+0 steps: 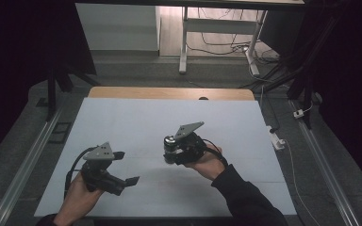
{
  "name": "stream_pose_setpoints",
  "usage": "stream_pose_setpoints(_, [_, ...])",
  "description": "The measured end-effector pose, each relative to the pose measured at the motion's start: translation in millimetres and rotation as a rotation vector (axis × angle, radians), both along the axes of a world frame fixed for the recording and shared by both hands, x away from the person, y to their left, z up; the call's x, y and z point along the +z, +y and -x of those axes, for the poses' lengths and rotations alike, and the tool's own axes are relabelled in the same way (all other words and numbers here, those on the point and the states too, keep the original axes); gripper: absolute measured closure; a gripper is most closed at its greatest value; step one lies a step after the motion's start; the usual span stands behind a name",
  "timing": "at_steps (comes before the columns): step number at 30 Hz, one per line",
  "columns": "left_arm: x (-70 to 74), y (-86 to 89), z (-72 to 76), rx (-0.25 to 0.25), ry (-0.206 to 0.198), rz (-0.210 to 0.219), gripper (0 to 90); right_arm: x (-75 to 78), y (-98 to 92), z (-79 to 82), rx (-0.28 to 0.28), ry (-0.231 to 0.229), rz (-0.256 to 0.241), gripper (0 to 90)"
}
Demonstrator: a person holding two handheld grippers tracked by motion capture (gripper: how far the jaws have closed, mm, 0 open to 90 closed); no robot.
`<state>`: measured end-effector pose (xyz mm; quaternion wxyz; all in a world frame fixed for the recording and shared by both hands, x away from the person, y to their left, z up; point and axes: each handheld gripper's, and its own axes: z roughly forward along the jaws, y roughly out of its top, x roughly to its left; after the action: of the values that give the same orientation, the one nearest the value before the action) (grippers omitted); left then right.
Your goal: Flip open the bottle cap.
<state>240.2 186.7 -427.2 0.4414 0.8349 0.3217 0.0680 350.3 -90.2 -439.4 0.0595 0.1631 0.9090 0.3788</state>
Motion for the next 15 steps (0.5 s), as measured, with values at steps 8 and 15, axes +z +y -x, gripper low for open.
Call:
stream_pose_setpoints(8, [5.4, -9.1, -9.8, -0.022, -0.013, 0.017, 0.0, -0.3, 1.0, 0.4, 0.002, -0.005, 0.005, 53.0])
stream_pose_setpoints(15, [8.8, -20.0, -20.0, -0.061, -0.018, 0.031, 0.0, -0.4, 1.7, 0.1, 0.005, -0.009, 0.007, 53.0])
